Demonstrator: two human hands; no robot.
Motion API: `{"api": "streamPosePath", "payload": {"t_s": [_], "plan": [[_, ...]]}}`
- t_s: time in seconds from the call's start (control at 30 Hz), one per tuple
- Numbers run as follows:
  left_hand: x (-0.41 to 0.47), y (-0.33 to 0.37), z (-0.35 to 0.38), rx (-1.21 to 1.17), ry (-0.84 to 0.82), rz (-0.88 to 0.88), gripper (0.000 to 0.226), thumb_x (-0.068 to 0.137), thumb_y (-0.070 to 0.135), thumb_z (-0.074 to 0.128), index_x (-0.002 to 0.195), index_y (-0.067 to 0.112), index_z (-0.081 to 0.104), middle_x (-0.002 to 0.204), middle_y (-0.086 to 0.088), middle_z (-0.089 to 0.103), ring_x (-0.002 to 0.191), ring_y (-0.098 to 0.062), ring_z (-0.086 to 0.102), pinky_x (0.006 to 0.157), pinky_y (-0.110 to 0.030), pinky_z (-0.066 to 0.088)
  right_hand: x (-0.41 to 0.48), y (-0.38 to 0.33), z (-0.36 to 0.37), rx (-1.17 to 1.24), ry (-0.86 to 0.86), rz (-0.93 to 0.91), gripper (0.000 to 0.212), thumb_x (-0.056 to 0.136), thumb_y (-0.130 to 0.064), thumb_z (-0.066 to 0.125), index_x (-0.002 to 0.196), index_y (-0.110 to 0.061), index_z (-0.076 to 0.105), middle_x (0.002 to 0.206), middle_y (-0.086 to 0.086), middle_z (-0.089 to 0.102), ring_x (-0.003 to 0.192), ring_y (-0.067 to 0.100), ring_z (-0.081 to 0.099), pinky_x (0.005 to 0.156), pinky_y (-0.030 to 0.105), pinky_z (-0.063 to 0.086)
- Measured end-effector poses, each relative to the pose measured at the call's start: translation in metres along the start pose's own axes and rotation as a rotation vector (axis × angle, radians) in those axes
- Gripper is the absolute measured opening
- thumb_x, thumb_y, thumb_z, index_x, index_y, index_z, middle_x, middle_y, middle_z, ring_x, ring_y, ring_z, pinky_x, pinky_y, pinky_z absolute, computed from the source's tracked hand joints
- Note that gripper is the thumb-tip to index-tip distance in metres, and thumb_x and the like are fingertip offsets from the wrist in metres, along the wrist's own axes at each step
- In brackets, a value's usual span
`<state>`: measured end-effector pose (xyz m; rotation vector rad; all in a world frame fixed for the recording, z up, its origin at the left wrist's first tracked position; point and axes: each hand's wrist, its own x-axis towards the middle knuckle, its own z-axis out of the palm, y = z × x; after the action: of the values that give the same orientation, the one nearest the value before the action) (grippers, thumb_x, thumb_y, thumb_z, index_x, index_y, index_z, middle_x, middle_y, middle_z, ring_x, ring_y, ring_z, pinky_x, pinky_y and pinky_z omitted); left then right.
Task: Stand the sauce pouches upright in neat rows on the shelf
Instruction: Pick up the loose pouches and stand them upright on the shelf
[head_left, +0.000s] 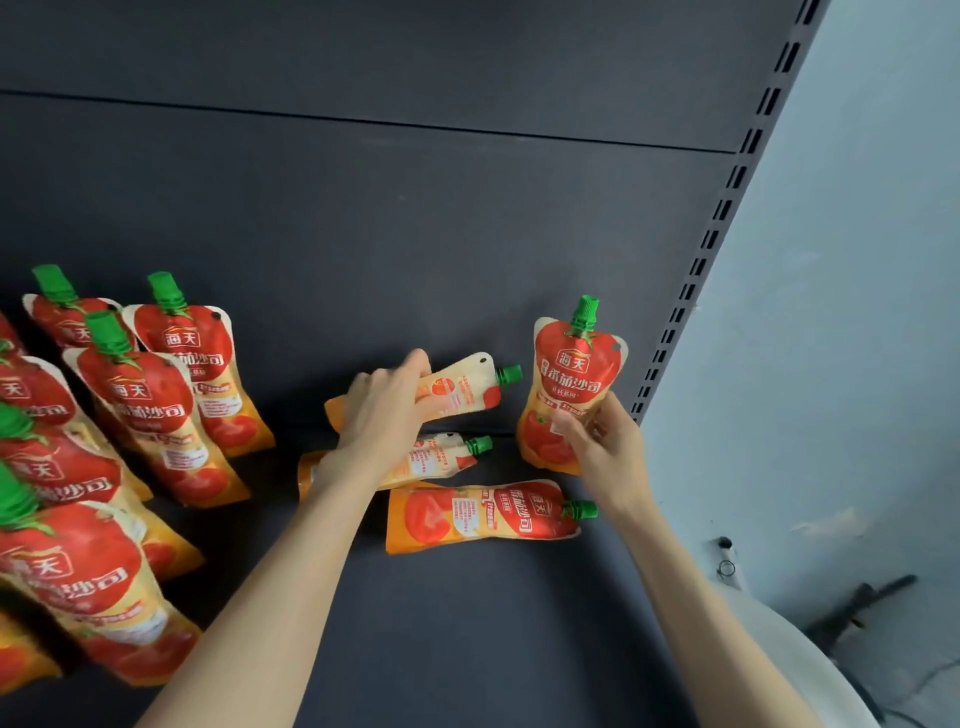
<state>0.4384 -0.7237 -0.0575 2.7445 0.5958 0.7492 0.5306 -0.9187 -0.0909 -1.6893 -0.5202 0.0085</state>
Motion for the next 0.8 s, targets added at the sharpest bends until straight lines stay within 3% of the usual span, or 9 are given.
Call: {"api": "streamPosePath", "payload": {"t_s": [0.07,0.17,0.27,0.33,0.43,0.6,0.8], "plan": [[0.0,0.001,-0.007,-0.103,0.07,-0.004,0.023,0.091,0.033,0.056,0.099,0.014,0.046,0.098,-0.007,0.066,0.089,-0.03,0.061,0.064,-0.034,0.041,-0.001,0.0,0.001,0.012,-0.021,-0.001,0.021,0.089,-0.017,0.061,0.109,-0.018,0.056,0.101,-0.01,0.066,0.094,0.004,0.062,0.078,0.019,0.049],[0.002,0.003,-0.012,-0.364,0.1,-0.006,0.026,0.089,0.03,0.06,0.104,0.01,0.055,0.103,-0.002,0.064,0.091,-0.017,0.061,0.067,-0.031,0.047,0.001,-0.001,0.002,0.029,-0.043,0.001,0.026,0.089,-0.018,0.061,0.113,-0.017,0.055,0.106,-0.006,0.065,0.098,0.006,0.061,0.079,0.02,0.048],[0.004,0.006,-0.011,-0.562,0.09,-0.015,0.023,0.087,0.029,0.062,0.103,0.012,0.058,0.097,0.004,0.061,0.083,-0.001,0.057,0.068,-0.017,0.047,0.001,-0.005,0.007,0.047,-0.081,-0.006,0.026,0.089,-0.017,0.061,0.114,-0.019,0.054,0.107,-0.008,0.065,0.1,0.006,0.062,0.08,0.02,0.049],[0.004,0.008,-0.006,-0.68,0.026,-0.044,0.025,0.088,0.03,0.06,0.108,0.016,0.054,0.101,0.007,0.06,0.088,0.0,0.058,0.069,-0.013,0.047,0.0,-0.006,0.011,0.062,-0.11,-0.005,0.025,0.089,-0.016,0.061,0.113,-0.021,0.053,0.108,-0.008,0.065,0.101,0.008,0.062,0.081,0.021,0.05],[0.003,0.011,0.003,-0.853,-0.082,-0.128,0.025,0.091,0.032,0.054,0.113,0.023,0.044,0.104,0.01,0.06,0.099,-0.006,0.06,0.079,-0.024,0.052,0.001,-0.007,0.017,0.057,-0.125,-0.002,0.025,0.09,-0.019,0.059,0.114,-0.021,0.052,0.112,-0.006,0.064,0.103,0.009,0.061,0.085,0.025,0.05],[0.006,0.012,0.001,-1.05,-0.341,-0.205,0.038,0.093,0.041,0.047,0.126,0.024,0.042,0.109,-0.001,0.067,0.098,-0.01,0.066,0.09,-0.036,0.052,0.005,-0.01,0.022,0.07,-0.137,0.01,0.019,0.091,-0.02,0.058,0.106,-0.029,0.052,0.108,-0.011,0.064,0.102,0.007,0.061,0.083,0.023,0.05],[0.0,0.006,-0.001,-1.013,-0.571,-0.22,0.083,0.071,0.074,0.016,0.127,0.025,0.051,0.111,0.005,0.065,0.11,-0.012,0.057,0.099,-0.038,0.043,0.004,-0.008,0.023,0.073,-0.125,0.008,0.02,0.092,-0.02,0.056,0.11,-0.023,0.052,0.109,-0.01,0.063,0.101,0.006,0.061,0.078,0.018,0.048]]}}
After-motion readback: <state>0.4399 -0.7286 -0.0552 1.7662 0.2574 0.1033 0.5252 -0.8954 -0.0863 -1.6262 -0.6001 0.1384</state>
